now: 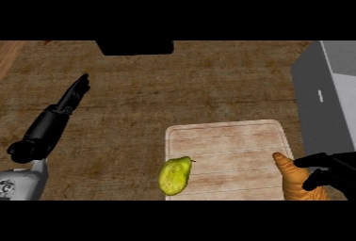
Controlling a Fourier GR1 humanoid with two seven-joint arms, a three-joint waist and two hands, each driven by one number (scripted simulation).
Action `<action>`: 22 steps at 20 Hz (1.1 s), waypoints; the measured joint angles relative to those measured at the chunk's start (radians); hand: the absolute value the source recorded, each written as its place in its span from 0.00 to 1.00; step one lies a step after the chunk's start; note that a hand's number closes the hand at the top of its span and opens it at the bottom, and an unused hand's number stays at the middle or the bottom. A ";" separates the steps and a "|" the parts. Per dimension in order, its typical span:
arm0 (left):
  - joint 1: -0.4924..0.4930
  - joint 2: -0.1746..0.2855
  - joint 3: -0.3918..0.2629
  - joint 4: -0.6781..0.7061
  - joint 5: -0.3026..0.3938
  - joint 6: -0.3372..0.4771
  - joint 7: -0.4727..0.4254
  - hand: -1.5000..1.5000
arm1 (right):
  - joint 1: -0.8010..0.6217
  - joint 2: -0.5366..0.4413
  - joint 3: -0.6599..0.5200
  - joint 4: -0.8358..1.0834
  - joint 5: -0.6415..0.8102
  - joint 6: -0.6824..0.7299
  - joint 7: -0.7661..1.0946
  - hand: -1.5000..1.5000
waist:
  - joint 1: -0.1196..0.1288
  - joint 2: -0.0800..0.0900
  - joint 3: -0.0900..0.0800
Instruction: Pick the croissant from the cutting board and place it in the cardboard box
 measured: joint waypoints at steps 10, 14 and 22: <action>-0.040 -0.033 -0.027 0.030 -0.023 -0.009 -0.007 0.50 | -0.180 -0.157 -0.372 0.489 -0.330 0.205 -0.184 1.00 | 0.046 0.005 -0.002; -0.049 -0.035 -0.033 0.031 -0.026 -0.022 -0.010 0.50 | -0.234 -0.245 -0.352 0.697 -0.285 0.308 -0.272 1.00 | 0.064 0.009 -0.002; -0.102 -0.047 -0.033 0.050 -0.019 -0.043 0.012 0.50 | -0.407 -0.331 -0.202 1.070 -0.110 0.444 -0.459 1.00 | 0.098 0.017 -0.001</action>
